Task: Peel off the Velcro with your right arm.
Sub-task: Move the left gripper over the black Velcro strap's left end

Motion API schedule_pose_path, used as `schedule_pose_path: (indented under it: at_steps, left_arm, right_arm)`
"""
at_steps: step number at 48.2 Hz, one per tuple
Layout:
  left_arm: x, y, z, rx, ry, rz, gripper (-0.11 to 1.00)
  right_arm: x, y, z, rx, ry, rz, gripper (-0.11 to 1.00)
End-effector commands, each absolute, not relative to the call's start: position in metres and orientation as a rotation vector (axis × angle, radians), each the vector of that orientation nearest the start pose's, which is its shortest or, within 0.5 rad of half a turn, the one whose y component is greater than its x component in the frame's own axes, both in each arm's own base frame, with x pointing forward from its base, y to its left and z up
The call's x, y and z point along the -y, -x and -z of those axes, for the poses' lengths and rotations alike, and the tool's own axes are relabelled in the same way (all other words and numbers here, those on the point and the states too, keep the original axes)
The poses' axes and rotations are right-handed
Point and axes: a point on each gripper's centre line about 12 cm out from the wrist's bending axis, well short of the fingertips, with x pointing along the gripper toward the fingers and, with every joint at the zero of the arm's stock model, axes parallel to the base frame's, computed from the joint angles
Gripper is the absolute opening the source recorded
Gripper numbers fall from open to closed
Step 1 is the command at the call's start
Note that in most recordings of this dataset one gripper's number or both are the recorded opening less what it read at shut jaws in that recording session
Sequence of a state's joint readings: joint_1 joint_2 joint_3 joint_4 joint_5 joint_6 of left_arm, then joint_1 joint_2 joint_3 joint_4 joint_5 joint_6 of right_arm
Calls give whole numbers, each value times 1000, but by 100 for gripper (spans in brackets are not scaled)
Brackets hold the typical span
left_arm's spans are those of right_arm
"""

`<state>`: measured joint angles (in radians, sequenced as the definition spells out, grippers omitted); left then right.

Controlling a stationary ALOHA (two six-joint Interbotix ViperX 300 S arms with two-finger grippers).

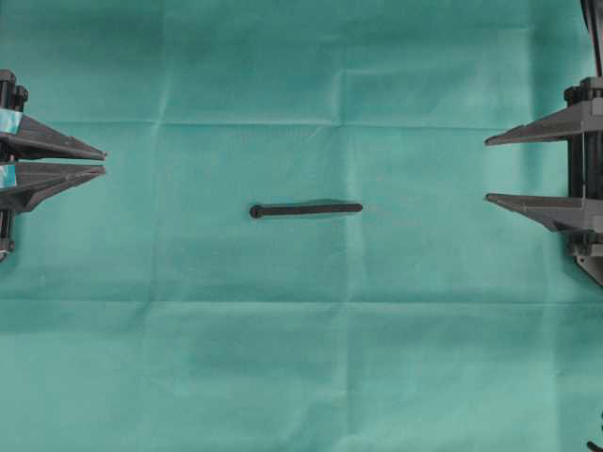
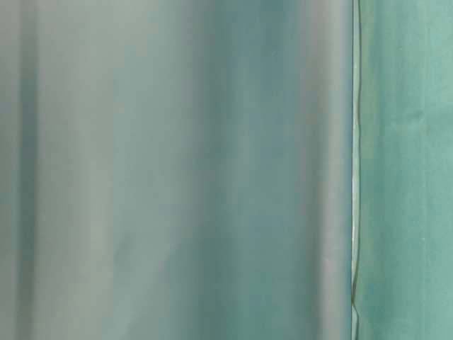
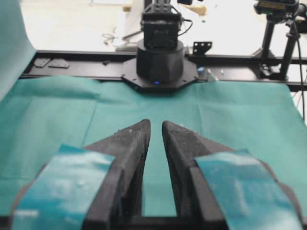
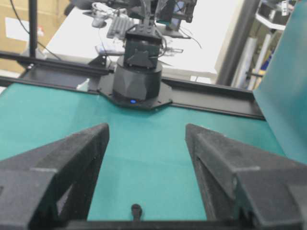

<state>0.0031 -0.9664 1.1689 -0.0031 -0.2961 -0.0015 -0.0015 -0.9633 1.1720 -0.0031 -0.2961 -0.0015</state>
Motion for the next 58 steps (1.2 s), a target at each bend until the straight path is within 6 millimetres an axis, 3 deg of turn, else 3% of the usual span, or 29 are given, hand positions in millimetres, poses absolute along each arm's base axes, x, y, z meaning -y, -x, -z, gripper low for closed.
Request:
schedule_pose_path:
  at_steps: [1, 3, 9, 13, 17, 23, 28, 33, 35, 41, 58]
  left_arm:
    - [0, -199, -289, 78, 28, -3, 24]
    - [0, -199, -288, 78, 35, 1, 22]
    - [1, -199, -287, 92, 36, 6, 1]
    - [1, -200, -286, 89, 36, 6, 0]
    - [1, -203, -284, 84, 36, 5, 0]
    - [1, -207, -282, 84, 33, 5, 1]
    - [1, -210, -282, 103, 27, 4, 16]
    - [1, -212, -284, 120, 25, 3, 44]
    - [1, -213, -285, 124, 25, 0, 57]
    - [-2, -221, -284, 123, 24, -13, 87]
    - [-12, -275, -281, 86, 20, -50, 87]
  right_arm:
    - [1, -199, -295, 92, 6, 3, 24]
    - [1, -198, -293, 90, 12, 4, 22]
    - [3, -196, -290, 98, 17, 17, 0]
    - [4, -196, -288, 98, 21, 21, -8]
    - [5, -195, -286, 96, 28, 23, -4]
    - [5, -195, -284, 95, 30, 25, 15]
    - [5, -194, -282, 93, 28, 25, 41]
    - [5, -194, -281, 101, 25, 25, 72]
    - [5, -194, -281, 105, 25, 25, 78]
    - [5, -193, -283, 133, 25, 24, 77]
    - [5, -194, -283, 139, 25, 24, 76]
